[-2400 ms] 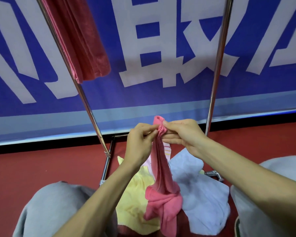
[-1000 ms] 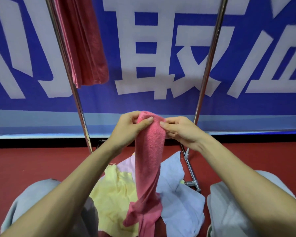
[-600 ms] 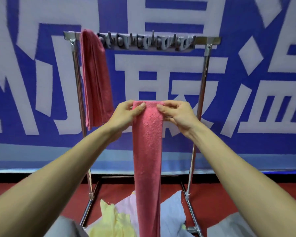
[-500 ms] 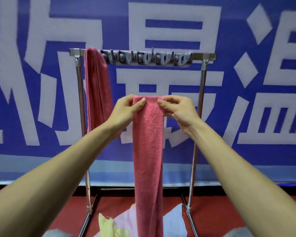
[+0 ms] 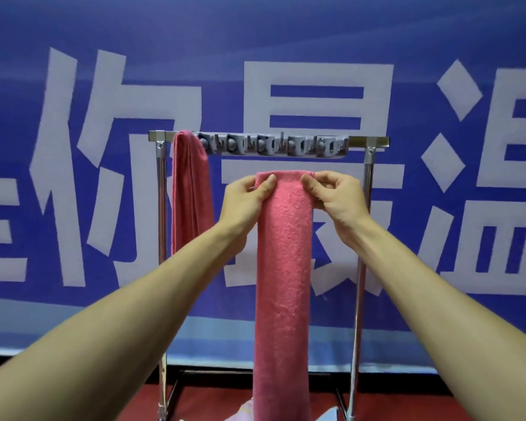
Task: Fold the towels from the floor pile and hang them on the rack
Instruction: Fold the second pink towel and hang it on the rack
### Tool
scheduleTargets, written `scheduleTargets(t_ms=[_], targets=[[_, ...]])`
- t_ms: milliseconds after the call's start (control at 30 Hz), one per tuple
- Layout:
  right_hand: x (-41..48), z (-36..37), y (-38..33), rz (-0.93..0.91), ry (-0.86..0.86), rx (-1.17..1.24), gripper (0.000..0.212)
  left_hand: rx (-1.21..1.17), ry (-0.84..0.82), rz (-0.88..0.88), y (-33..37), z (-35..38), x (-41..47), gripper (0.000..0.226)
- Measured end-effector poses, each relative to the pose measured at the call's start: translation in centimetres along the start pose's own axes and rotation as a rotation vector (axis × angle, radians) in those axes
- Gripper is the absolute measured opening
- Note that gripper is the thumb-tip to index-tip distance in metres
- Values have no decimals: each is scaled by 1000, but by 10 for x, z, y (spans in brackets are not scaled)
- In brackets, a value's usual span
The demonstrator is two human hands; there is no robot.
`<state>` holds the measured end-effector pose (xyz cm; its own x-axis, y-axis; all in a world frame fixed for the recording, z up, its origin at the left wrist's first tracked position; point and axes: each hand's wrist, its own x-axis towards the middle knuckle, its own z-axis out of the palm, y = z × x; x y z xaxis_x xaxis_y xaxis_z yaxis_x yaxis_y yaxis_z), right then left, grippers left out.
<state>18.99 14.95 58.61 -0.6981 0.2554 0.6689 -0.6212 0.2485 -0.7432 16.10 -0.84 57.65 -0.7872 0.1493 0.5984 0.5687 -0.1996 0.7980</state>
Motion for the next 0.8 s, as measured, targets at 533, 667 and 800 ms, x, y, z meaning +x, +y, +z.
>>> scheduleTargets(t_ms=[533, 667, 800], targets=[[-71, -19, 92, 428, -439, 29, 29, -229, 55, -596, -67, -4, -20, 18], [-96, -16, 132, 468, -486, -26, 22, -387, 127, -756, -107, -10, -33, 21], [-124, -12, 173, 518, -334, -65, 21, -491, 203, -871, -151, -19, -56, 22]])
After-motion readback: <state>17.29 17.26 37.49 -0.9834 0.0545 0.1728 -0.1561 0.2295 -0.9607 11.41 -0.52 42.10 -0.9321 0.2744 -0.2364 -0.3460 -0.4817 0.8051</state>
